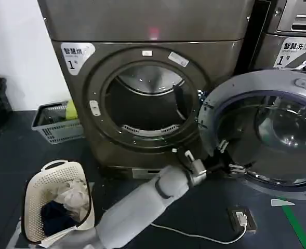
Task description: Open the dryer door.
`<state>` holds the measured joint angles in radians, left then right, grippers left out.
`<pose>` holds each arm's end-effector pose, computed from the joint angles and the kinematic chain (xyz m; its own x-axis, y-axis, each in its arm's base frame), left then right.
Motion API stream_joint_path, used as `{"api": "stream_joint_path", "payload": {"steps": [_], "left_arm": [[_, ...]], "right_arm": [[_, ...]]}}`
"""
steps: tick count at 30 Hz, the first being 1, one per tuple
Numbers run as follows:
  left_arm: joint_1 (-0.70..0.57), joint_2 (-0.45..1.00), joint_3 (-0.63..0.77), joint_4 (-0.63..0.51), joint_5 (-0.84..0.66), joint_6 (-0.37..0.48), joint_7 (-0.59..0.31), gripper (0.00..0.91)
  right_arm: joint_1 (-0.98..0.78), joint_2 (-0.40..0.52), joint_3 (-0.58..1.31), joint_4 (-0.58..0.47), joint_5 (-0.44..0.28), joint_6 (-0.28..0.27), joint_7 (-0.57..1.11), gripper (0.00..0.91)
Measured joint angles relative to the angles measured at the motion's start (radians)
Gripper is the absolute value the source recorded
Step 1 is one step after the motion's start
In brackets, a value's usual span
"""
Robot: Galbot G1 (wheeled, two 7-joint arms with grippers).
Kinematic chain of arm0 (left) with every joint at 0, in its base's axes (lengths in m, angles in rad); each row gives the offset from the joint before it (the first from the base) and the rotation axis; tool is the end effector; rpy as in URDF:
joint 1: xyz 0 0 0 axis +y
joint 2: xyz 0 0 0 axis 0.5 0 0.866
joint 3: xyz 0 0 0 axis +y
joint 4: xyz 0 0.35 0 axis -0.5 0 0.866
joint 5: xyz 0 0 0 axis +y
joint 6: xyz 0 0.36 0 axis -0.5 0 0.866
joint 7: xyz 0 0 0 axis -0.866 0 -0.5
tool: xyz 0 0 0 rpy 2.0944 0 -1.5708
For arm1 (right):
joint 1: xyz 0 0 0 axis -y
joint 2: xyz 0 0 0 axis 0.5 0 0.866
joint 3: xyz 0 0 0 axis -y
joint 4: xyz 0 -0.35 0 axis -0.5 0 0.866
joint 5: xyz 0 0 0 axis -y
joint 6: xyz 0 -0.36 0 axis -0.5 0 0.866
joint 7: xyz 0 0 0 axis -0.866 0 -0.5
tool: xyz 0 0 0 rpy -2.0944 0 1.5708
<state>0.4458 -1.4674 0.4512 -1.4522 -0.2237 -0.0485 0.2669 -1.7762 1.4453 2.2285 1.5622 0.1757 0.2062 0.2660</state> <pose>0.4037 -0.2537 -0.2336 -0.3410 0.9344 -0.1035 0.8645 0.3549 0.3559 -0.2395 -0.3981 -0.1959 0.1435 0.8733 -0.4656 0.8463 -0.3522 -0.3997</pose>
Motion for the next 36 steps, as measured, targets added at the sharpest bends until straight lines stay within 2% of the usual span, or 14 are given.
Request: {"api": "stream_joint_path", "payload": {"steps": [3,9,19,24,27,32,34,36], "left_arm": [[0.017,0.060,-0.013,-0.062,0.001,0.013,0.012,0.907],[0.052,0.243,-0.020,-0.223,0.019,0.003,0.020,0.907],[0.106,0.620,-0.129,-0.394,0.318,-0.167,0.053,0.907],[0.144,0.810,-0.224,-0.419,0.522,-0.350,0.084,0.907],[0.198,0.908,-0.313,-0.420,0.706,-0.499,0.056,0.907],[0.294,1.034,-0.467,-0.416,0.975,-0.710,0.038,0.907],[0.310,1.068,-0.504,-0.411,1.072,-0.763,0.018,0.907],[0.316,1.100,-0.534,-0.407,1.208,-0.779,-0.025,0.907]], "right_arm": [[-0.004,-0.008,-0.002,-0.014,-0.003,0.020,-0.010,0.907],[-0.009,-0.019,-0.003,-0.032,-0.001,0.017,-0.035,0.907],[-0.003,-0.038,-0.028,-0.045,-0.001,0.004,-0.053,0.907],[0.001,-0.050,-0.038,-0.050,0.010,-0.022,-0.063,0.907],[-0.003,-0.055,-0.043,-0.051,0.029,-0.044,-0.072,0.907],[-0.004,-0.058,-0.050,-0.060,0.087,-0.047,-0.085,0.907],[-0.002,-0.058,-0.055,-0.059,0.124,-0.054,-0.088,0.907],[0.000,-0.057,-0.059,-0.059,0.163,-0.061,-0.089,0.907]]}}
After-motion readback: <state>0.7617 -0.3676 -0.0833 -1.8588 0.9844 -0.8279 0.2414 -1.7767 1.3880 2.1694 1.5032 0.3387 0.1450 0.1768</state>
